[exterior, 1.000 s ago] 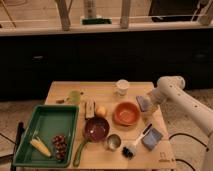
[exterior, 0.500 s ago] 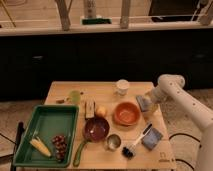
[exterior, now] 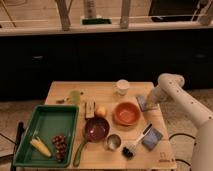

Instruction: Wipe purple bowl with towel

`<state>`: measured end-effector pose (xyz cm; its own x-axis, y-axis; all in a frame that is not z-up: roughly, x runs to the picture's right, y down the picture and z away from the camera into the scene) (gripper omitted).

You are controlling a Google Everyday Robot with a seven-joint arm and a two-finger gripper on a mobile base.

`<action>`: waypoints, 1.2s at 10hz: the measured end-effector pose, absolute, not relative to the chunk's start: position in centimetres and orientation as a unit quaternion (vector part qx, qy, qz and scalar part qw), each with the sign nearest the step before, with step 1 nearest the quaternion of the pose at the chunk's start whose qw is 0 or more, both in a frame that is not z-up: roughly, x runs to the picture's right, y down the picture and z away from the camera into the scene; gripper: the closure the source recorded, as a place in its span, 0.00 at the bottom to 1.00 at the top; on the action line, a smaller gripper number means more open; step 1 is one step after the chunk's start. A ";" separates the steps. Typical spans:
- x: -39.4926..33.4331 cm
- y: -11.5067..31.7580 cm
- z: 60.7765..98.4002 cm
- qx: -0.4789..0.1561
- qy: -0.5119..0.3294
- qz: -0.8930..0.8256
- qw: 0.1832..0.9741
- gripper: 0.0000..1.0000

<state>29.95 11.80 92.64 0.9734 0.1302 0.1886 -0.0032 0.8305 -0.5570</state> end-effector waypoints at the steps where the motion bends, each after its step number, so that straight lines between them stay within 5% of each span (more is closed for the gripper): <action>1: 30.0 11.9 92.7 -0.291 -0.110 0.034 0.950 0.94; 8: 30.5 12.2 92.0 -0.290 -0.107 0.035 0.950 1.00; 12: 30.5 11.4 90.9 -0.280 -0.110 0.038 0.953 0.66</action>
